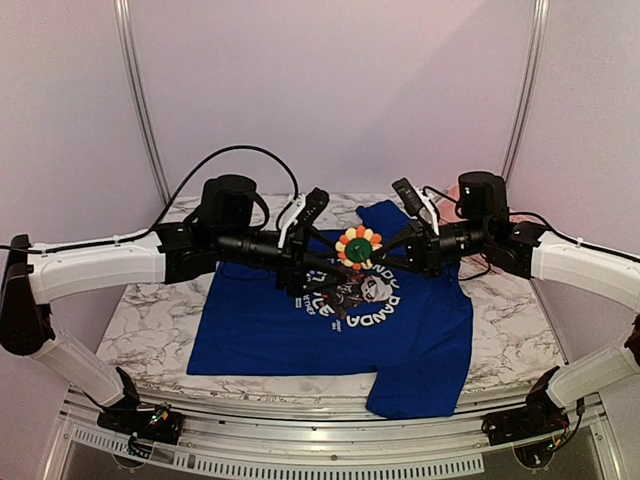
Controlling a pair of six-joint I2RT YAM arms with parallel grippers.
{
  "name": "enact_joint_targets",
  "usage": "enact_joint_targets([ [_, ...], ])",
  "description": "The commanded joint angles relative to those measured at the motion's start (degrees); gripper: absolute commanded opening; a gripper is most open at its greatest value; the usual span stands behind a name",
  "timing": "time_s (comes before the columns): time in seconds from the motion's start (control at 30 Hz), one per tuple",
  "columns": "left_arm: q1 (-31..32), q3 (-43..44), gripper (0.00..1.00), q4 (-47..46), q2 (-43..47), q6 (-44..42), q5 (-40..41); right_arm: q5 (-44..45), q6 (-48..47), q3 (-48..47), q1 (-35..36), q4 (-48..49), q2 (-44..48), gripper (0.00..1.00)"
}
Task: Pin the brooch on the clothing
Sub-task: Pass from the left arm to the right, then pass from the right arm to the left
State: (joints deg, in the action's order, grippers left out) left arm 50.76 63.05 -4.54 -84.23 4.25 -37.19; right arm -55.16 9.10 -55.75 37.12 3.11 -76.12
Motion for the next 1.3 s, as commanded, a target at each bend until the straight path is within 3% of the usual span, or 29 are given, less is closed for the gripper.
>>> enact_joint_targets([
  [0.0, -3.0, 4.5, 0.81, 16.8, 1.9, -17.5, 1.1, 5.8, -13.4, -5.9, 0.2, -22.1, -0.8, 0.0],
  [0.1, -3.5, 9.2, 0.82, 23.1, 0.3, -20.2, 1.9, 9.0, -18.7, -10.2, 1.4, -29.8, -3.9, 0.0],
  [0.17, -3.4, 9.9, 0.81, 23.7, -0.4, -19.0, 1.2, 6.8, -19.6, -10.8, 1.4, -29.4, -5.1, 0.0],
  [0.47, -2.6, 6.1, 0.77, 18.4, 0.5, -12.7, -0.6, -2.2, -11.5, -4.2, 1.2, -8.1, 0.7, 0.0],
  [0.67, -1.7, 1.4, 0.87, -1.0, 1.1, -0.8, -0.8, -3.5, 1.0, 1.3, 1.3, 11.6, 1.5, 0.0],
  [0.83, 0.1, -0.5, 0.86, -14.2, 0.9, 5.7, 0.8, -0.6, 8.4, 3.9, 1.2, 21.9, 1.3, 0.0],
  [0.93, 1.0, -1.4, 0.78, -18.1, 0.2, 8.7, 1.0, 1.3, 11.1, 4.7, 1.2, 26.8, 1.5, 0.0],
  [1.07, 1.4, -2.3, 0.5, -19.6, 0.1, 10.4, 1.4, 1.9, 12.7, 5.2, 1.2, 30.0, 1.7, 0.0],
  [1.27, 1.6, -1.6, 0.39, -20.9, -0.4, 12.1, 1.8, 1.1, 15.2, 5.8, 1.3, 34.6, 0.8, 0.0],
])
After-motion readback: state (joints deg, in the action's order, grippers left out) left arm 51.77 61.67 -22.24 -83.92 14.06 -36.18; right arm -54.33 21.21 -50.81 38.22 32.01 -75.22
